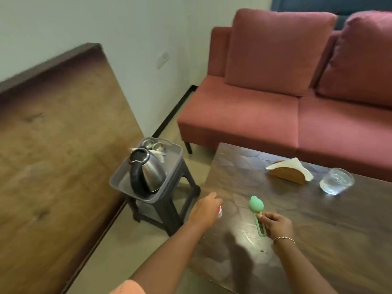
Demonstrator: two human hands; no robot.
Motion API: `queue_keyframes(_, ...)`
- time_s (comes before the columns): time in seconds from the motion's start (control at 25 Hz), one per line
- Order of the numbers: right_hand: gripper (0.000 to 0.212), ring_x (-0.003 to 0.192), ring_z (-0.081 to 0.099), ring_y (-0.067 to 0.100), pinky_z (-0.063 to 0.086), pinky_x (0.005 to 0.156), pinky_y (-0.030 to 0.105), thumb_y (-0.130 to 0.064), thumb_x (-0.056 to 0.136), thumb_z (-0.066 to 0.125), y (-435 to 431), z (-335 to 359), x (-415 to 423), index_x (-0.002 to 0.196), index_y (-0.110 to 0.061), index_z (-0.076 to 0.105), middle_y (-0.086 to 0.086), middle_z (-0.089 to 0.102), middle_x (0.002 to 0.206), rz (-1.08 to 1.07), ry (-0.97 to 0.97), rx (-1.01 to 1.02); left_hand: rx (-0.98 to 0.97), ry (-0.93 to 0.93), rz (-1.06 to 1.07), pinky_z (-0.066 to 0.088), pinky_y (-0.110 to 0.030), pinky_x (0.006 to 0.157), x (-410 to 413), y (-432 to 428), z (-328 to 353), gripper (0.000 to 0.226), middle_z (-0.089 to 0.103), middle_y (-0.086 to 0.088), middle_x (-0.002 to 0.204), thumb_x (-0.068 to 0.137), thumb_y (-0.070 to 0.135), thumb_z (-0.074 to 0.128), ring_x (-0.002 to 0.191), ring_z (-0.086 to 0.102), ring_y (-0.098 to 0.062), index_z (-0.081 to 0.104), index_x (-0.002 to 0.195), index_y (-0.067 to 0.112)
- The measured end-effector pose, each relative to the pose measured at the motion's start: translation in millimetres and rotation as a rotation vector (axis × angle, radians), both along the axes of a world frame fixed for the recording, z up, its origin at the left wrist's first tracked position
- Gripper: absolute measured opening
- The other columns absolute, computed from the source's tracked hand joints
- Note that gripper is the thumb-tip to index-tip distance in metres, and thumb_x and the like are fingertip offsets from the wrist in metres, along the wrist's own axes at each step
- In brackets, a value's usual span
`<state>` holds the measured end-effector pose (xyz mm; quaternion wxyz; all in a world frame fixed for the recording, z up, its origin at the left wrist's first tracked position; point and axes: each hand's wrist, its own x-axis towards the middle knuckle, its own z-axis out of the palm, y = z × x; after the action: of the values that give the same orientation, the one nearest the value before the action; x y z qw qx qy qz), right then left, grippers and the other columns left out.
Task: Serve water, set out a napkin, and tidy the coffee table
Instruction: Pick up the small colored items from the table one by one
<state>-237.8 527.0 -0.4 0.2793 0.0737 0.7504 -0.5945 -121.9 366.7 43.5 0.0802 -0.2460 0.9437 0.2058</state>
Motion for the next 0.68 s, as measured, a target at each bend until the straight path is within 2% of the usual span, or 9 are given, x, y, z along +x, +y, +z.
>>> queue_keyframes(0.16,0.01,0.045,0.051,0.013,0.041,0.048,0.023,0.011,0.076,0.063,-56,3,23,0.084,0.006,0.064,0.008,0.056,0.058,0.145,-0.117,-0.027,-0.029,0.042,0.117,0.047,-0.042,0.085,46,-44,4,0.019,0.051,-0.011,0.112,0.091,0.009,0.046,0.1,0.057,-0.034,0.056,0.107,0.006)
queue_keyframes(0.32,0.019,0.058,0.055,0.024,0.045,0.057,0.03,0.016,0.077,0.057,-99,-3,31,0.092,0.007,0.063,0.012,0.059,0.063,0.233,-0.174,-0.048,-0.045,0.068,0.188,0.047,-0.04,0.089,71,-76,7,0.025,0.052,-0.007,0.116,0.088,0.008,0.053,0.105,0.056,-0.029,0.054,0.113,0.011)
queue_keyframes(0.44,0.02,0.055,0.057,0.022,0.048,0.054,0.028,0.015,0.077,0.059,-127,-10,34,0.095,0.007,0.064,0.007,0.062,0.056,0.252,-0.183,-0.045,-0.051,0.095,0.217,0.047,-0.041,0.092,76,-101,7,0.025,0.053,-0.007,0.117,0.087,0.008,0.055,0.108,0.055,-0.028,0.055,0.112,0.01)
queue_keyframes(0.6,0.018,0.063,0.054,0.026,0.052,0.041,0.023,0.011,0.081,0.057,-161,-9,33,0.092,0.0,0.064,0.013,0.059,0.071,0.239,-0.214,-0.089,-0.03,0.119,0.212,0.048,-0.042,0.093,67,-136,6,0.025,0.053,-0.008,0.119,0.09,0.012,0.052,0.107,0.056,-0.029,0.055,0.115,0.009)
queue_keyframes(0.68,0.016,0.064,0.055,0.026,0.053,0.04,0.021,0.01,0.082,0.056,-178,-9,27,0.09,-0.003,0.063,0.014,0.058,0.074,0.213,-0.236,-0.091,-0.023,0.119,0.189,0.048,-0.042,0.092,55,-156,7,0.025,0.053,-0.009,0.119,0.091,0.012,0.051,0.106,0.056,-0.029,0.055,0.116,0.008)
